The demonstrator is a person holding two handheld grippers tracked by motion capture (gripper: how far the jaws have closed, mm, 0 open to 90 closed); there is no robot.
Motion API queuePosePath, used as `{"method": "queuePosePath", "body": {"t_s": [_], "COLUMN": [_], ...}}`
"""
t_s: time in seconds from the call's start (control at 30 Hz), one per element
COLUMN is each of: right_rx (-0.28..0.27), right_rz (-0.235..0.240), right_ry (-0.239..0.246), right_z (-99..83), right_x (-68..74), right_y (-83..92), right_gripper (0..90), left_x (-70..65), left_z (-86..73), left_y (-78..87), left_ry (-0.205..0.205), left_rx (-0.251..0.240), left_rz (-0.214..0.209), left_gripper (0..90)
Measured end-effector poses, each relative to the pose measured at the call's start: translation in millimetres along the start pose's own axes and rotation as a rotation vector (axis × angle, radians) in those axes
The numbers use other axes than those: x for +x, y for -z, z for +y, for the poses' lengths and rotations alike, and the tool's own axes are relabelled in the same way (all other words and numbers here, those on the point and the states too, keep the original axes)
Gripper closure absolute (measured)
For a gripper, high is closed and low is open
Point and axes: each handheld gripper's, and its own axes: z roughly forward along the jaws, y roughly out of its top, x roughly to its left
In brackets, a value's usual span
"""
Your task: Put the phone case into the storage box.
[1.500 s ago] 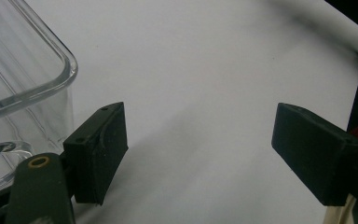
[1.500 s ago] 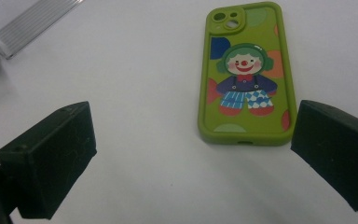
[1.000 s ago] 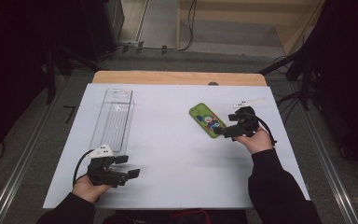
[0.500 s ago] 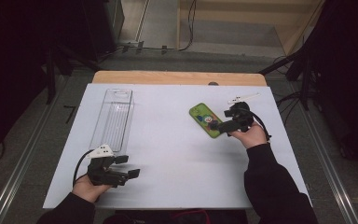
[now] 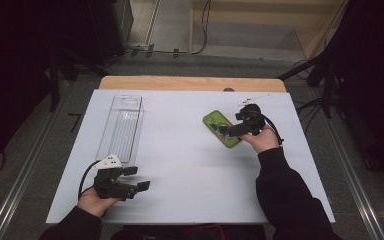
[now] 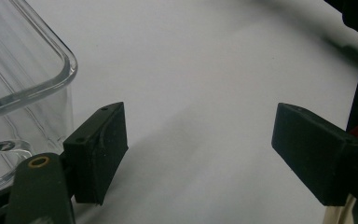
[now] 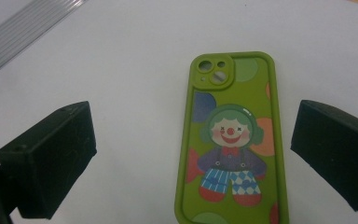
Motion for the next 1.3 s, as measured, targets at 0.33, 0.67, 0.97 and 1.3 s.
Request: {"method": "queuePosePath", "body": {"t_s": [0.33, 0.67, 0.97, 1.3], "right_rx": [-0.004, -0.001, 0.015, 0.031], "right_rz": [-0.008, -0.018, -0.023, -0.032], "right_ry": [-0.004, -0.016, -0.025, -0.028], "right_z": [6.8, 9.8, 8.0, 5.3], "right_x": [-3.6, -8.8, -10.7, -11.2], "right_y": [-7.7, -19.5, -24.3, -30.2], "right_gripper": [0.0, 0.0, 0.0, 0.0], "left_x": [0.1, 0.5, 0.2, -0.1], "left_z": [0.0, -0.2, -0.2, -0.2], "left_y": [0.2, 0.3, 0.6, 0.7], "left_ry": [0.001, 0.002, 0.001, 0.001], "left_rx": [0.000, -0.002, -0.002, -0.001], "left_rz": [0.000, 0.001, 0.000, -0.002], "left_gripper": [19.1, 19.1, 19.1, 19.1]}}
